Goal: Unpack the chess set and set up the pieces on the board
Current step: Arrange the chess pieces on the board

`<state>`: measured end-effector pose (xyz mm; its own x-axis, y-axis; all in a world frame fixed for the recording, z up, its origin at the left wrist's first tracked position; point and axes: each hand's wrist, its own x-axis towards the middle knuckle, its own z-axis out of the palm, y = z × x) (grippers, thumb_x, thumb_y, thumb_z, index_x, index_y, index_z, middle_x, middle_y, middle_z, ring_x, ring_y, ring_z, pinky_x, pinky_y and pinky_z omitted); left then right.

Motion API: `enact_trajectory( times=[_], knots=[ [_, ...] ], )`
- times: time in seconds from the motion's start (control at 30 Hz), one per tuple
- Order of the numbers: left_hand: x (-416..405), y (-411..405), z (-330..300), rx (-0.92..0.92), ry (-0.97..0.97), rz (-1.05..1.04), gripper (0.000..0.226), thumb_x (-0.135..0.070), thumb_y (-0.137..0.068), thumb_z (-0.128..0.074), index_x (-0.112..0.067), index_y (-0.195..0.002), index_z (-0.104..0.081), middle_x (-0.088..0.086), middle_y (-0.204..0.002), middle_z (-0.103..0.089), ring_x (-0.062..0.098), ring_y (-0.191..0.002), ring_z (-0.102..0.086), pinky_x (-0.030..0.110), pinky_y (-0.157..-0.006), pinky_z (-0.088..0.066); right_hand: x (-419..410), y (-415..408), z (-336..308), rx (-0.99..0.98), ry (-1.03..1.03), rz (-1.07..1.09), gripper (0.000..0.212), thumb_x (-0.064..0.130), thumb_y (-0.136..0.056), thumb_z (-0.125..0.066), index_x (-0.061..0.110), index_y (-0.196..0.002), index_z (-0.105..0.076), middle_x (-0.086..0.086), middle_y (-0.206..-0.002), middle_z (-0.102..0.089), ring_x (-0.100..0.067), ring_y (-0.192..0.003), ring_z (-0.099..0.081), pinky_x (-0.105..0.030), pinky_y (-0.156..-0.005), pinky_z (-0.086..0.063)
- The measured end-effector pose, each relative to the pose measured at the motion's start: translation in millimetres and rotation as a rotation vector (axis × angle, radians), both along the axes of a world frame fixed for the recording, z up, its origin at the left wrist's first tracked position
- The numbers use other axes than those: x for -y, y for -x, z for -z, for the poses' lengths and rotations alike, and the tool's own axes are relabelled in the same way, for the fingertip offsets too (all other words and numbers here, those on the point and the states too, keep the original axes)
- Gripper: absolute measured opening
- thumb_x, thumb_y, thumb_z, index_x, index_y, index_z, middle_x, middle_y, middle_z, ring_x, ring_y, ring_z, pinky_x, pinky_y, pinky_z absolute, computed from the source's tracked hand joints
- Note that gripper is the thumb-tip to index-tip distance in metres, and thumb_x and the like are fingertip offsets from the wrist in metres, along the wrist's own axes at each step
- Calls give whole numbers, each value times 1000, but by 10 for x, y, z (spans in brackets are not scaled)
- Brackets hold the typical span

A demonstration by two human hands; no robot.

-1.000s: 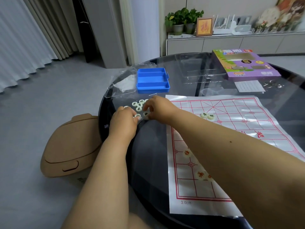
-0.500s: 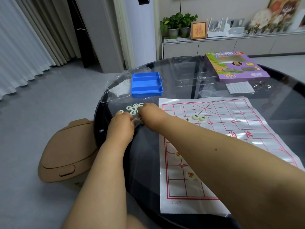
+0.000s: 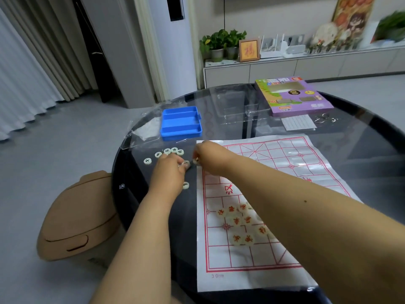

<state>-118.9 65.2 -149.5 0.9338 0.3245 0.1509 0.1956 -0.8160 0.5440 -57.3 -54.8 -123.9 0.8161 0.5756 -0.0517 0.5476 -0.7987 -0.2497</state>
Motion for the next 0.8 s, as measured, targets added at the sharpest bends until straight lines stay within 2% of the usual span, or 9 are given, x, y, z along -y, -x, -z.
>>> enact_trajectory(
  times=[0.1,0.2,0.3,0.47,0.63,0.8],
  knots=[
    [-32,2,-20,4,6,-23,17,-29,-93,-59,-15,-99,-65,7,-114,-55,23,-98,-56,31,-81,-43,44,-30,-52,-20,-95,35,21,9,-91,-57,10,-111,-63,-11,-107,-62,-24,-94,-60,-29,-80,-48],
    [66,-35,-84,-3,1,37,18,-30,-95,-57,-16,-102,-64,3,-113,-50,19,-92,-55,31,-78,-44,161,-57,-99,-19,-123,66,20,13,-92,-58,12,-111,-64,-9,-108,-63,-24,-92,-61,-33,-82,-51],
    [242,-143,-123,-3,-33,130,20,-32,-94,-57,-17,-106,-62,0,-114,-49,18,-93,-55,32,-80,-46,385,-92,-129,-41,-117,136,23,18,-91,-59,13,-113,-63,-7,-109,-64,-23,-90,-60,-31,-77,-51],
    [495,-333,-127,-51,-88,243,27,-31,-94,-58,-16,-116,-62,4,-120,-50,19,-102,-54,29,-83,-43,714,-180,-130,-46,-46,252,24,17,-89,-63,14,-112,-66,-8,-109,-66,-25,-94,-63,-31,-79,-50],
    [591,-428,-94,-102,-110,268,30,-26,-94,-59,-15,-122,-61,6,-123,-53,22,-105,-56,29,-88,-46,812,-214,-61,-86,-27,286,33,14,-89,-61,15,-122,-62,-7,-118,-63,-25,-100,-62,-36,-92,-52],
    [343,-348,-148,30,-55,219,30,-22,-96,-55,-13,-124,-60,4,-118,-54,17,-100,-54,27,-83,-41,786,-227,-118,-68,-66,279,33,17,-92,-59,13,-125,-60,-8,-119,-63,-28,-101,-62,-35,-89,-52]
  ],
)
